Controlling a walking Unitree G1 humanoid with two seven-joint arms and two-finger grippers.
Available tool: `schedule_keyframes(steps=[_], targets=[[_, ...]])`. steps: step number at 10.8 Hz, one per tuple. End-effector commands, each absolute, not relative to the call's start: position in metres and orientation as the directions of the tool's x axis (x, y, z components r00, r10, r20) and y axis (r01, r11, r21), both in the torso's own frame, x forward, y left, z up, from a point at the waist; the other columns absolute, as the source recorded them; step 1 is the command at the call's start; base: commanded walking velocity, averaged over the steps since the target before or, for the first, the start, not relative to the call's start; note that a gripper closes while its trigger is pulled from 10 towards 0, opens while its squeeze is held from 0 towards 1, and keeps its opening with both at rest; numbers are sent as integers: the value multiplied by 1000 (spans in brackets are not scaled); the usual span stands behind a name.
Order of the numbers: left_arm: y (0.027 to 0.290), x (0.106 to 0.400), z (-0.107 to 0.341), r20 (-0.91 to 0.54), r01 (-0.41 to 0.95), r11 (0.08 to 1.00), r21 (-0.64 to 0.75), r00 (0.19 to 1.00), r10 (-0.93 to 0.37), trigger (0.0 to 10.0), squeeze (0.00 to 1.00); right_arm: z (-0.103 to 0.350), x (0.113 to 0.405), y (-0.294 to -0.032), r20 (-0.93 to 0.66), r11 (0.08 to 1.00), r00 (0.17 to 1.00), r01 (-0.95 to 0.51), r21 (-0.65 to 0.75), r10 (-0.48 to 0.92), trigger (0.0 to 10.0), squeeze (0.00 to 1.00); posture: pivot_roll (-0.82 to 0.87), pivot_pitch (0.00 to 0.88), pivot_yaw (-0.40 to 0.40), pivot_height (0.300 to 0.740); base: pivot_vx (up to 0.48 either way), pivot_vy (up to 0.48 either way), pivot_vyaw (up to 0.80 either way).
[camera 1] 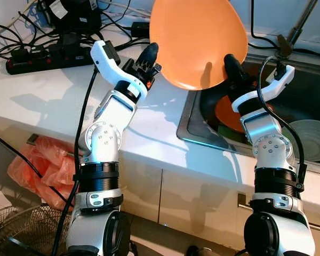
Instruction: Kitchen organization
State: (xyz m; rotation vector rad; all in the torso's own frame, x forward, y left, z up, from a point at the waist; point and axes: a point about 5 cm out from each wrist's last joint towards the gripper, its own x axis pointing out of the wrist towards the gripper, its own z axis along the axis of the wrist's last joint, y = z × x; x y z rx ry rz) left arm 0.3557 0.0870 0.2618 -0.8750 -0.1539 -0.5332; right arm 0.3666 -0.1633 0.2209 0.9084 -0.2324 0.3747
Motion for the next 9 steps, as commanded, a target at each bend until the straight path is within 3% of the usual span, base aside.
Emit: schedule_keyframes(steps=[1,4,9], targets=[[86,351,272,398,536,515,-670,844,-360,10000,0,220,367,-166,342,569,915,-400,718,212,10000,0,54,87,-15,740,0,0,0],[96,355,272,388,485,553,-678,875,-291,10000,0,220,367,-169,339,579,919,-390,716,200,10000,0,54,89,-14,740,0,0,0],[98,352,279,431,512,516,-686,858,-279,10000,0,217,368,-170,326,585,925,-375,719,193,10000,0,61,95,-17,740,0,0,0]])
